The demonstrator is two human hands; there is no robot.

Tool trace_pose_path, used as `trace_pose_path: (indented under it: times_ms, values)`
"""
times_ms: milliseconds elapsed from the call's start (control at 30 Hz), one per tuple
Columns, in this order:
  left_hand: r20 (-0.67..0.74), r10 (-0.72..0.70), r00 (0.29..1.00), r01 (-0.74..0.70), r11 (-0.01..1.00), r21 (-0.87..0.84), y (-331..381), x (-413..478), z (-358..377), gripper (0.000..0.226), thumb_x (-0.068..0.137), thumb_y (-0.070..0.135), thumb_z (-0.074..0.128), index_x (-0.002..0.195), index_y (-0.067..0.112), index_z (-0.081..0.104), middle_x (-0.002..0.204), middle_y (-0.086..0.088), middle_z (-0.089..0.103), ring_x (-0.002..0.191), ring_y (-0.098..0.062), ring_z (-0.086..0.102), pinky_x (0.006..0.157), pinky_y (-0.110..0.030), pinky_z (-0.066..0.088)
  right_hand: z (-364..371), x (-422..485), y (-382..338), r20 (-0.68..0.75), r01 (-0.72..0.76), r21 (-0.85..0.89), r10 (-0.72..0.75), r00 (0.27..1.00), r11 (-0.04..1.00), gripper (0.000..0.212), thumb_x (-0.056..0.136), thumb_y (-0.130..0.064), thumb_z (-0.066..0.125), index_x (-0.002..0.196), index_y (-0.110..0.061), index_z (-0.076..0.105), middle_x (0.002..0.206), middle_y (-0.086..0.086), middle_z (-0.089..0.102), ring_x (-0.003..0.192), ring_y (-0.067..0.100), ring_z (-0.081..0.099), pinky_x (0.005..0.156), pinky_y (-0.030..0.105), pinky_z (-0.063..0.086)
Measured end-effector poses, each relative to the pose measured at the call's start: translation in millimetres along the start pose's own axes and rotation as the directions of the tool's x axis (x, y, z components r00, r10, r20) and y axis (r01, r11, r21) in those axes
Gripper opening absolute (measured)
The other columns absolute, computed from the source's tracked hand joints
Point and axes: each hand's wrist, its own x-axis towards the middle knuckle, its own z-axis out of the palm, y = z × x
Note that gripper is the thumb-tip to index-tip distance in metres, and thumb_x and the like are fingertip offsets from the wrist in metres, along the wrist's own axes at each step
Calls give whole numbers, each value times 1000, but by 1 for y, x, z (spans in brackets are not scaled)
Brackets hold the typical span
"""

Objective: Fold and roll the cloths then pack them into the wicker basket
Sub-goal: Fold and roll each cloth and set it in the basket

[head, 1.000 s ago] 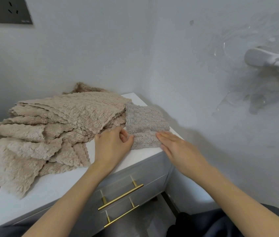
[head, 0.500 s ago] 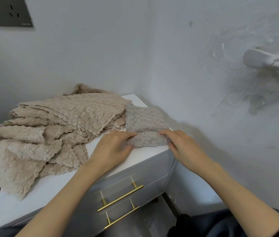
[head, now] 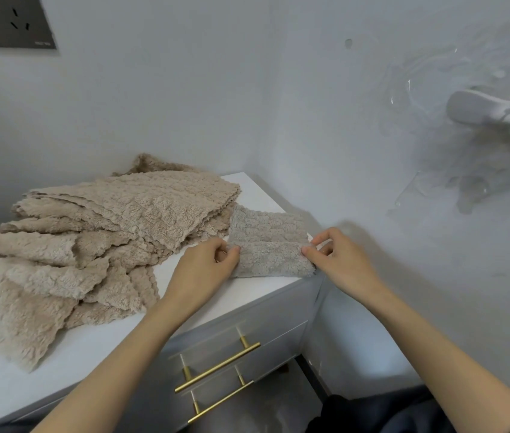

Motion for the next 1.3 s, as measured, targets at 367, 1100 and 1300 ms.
trace_pose_path:
  times_ms: [367,1100,1300]
  values:
    - [-85,-40,996,46,996,73,6,4,5,28,89,41,53,76,17,59,63,3,59,64,-16,57,55,-28,37,36,-31,-29,82,625,-406,-654,752,667,44,85,5,59,128,-8,60,133,7,58,127,25,51,109,40,39]
    - [-183,387,904,-327,900,288,7,0,-3,7,89,20,61,96,21,63,90,10,60,84,-12,53,62,-26,41,8,-31,-11,253,410,-597,-323,912,689,71,89,-2,36,153,-24,13,159,-9,16,144,9,18,103,25,35]
    - [60,521,851,-514,805,296,5,-1,-11,33,79,10,65,111,16,70,110,3,69,106,-21,59,95,-33,45,11,-25,0,184,464,-562,-443,877,685,52,97,-23,39,148,-29,30,147,-12,37,135,10,33,96,27,44]
